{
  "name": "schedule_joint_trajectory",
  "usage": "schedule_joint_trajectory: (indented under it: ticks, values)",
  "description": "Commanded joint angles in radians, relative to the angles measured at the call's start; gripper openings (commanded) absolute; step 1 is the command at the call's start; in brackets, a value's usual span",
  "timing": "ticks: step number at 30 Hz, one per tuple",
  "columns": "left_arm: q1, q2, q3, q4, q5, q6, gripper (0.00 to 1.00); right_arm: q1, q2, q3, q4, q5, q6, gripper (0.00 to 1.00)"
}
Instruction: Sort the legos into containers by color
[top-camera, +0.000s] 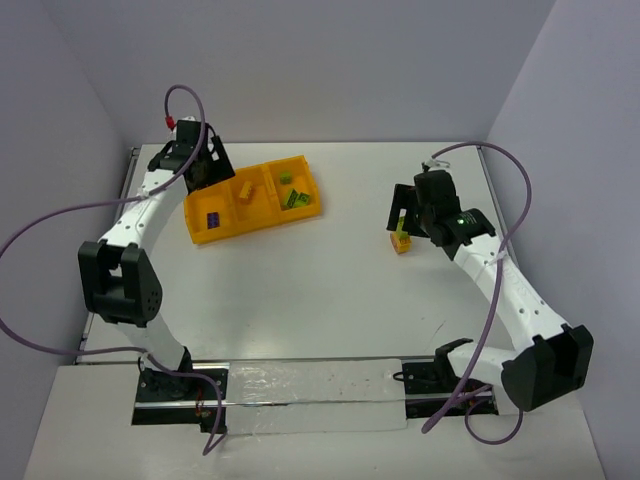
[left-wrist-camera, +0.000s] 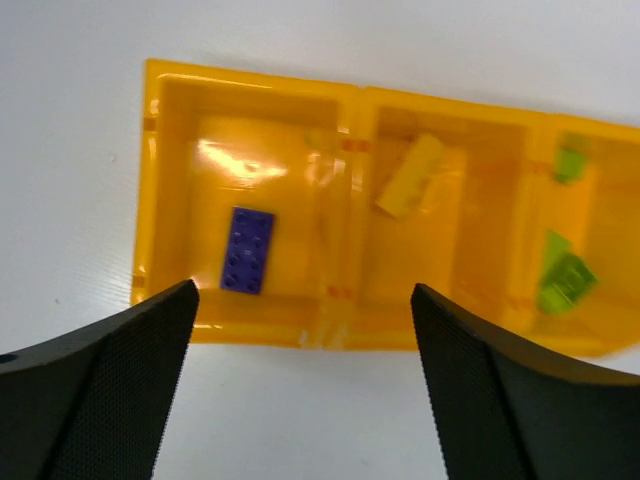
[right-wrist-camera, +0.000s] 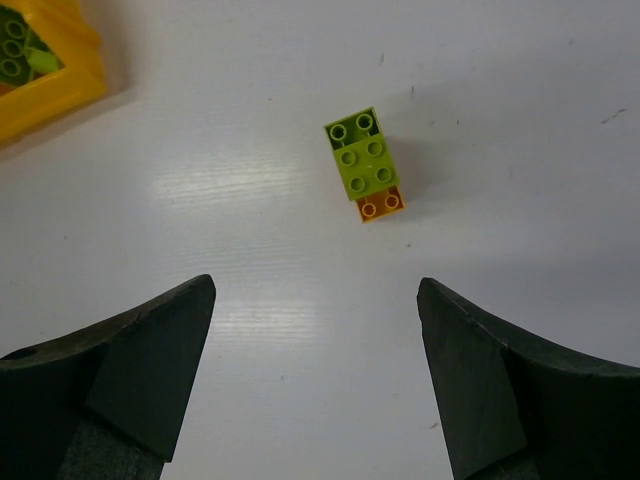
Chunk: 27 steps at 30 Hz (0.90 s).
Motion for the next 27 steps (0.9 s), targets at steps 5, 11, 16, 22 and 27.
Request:
schedule_joint_trajectory:
  ticks: [5, 11, 16, 22, 27]
  values:
    - [-0.083, -0.183, 0.027, 0.085, 0.193, 0.003, 0.99, -0.03, 0.138, 0.025, 0.06, 0.042, -0.008, 0.9]
    - [-0.136, -0.197, 0.007, 0.071, 0.174, 0.018, 0.99, -0.061, 0.233, 0.029, 0.095, 0.06, -0.027, 0.88]
    - [-0.174, -0.189, 0.021, 0.047, 0.144, 0.057, 0.99, -0.086, 0.287, 0.005, 0.176, 0.014, -0.029, 0.83]
    - [-0.184, -0.168, 0.041, 0.026, 0.177, 0.051, 0.99, -0.085, 0.344, 0.005, 0.214, -0.021, -0.043, 0.78]
    - [-0.189, -0.142, 0.065, 0.01, 0.208, 0.038, 0.99, -0.086, 0.368, 0.009, 0.214, 0.01, -0.051, 0.6]
